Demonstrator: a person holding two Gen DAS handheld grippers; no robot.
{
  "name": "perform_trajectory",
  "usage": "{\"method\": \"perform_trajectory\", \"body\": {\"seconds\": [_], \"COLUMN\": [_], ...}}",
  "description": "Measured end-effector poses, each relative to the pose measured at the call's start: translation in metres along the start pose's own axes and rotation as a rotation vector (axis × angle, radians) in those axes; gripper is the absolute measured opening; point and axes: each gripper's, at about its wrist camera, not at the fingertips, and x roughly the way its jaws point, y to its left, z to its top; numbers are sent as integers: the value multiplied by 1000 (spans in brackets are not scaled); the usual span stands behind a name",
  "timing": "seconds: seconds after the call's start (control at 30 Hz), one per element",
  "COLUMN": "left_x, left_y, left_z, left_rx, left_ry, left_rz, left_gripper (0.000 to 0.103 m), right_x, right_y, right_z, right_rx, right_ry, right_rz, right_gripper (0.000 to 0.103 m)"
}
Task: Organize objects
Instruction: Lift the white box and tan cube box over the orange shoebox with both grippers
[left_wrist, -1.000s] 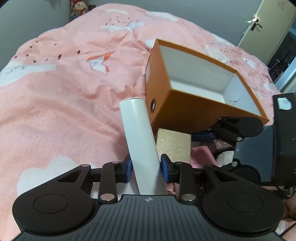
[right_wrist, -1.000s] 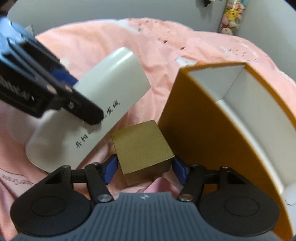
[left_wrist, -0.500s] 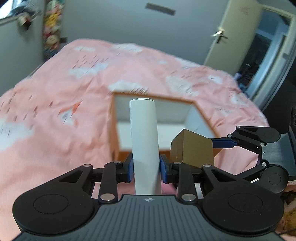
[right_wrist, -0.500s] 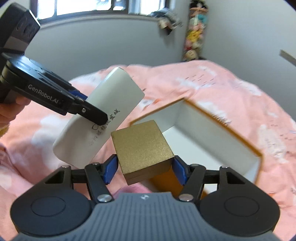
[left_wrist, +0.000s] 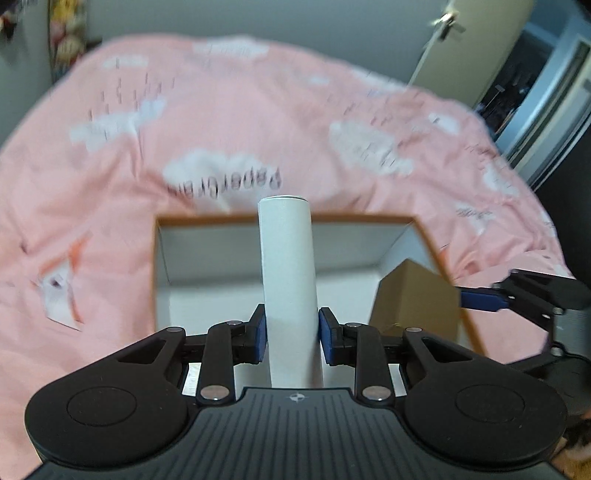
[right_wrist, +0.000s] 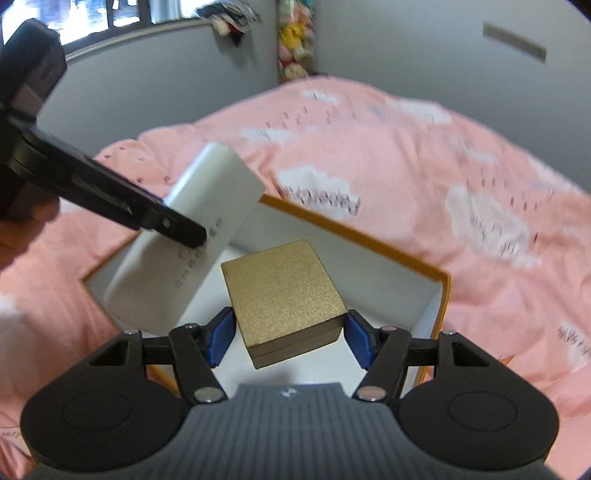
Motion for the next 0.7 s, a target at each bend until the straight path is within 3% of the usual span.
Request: {"method": "perform_trajectory", "body": {"seconds": [0.3, 0.53, 0.7], "left_x": [68, 93, 96], "left_y": [10, 12, 8], "left_z": [1, 2, 7], "left_rx": [-16, -8, 29], "left_ry": [166, 235, 232], "left_rz": [33, 51, 81], "left_gripper": [32, 32, 34], "right_x": [43, 54, 58], "right_y": [-20, -22, -18], "right_z": [-12, -18, -22], "right_rx": [62, 64, 53], "right_ry": [94, 122, 136], "right_rz": [49, 72, 56], "right_gripper": [65, 66, 66]}}
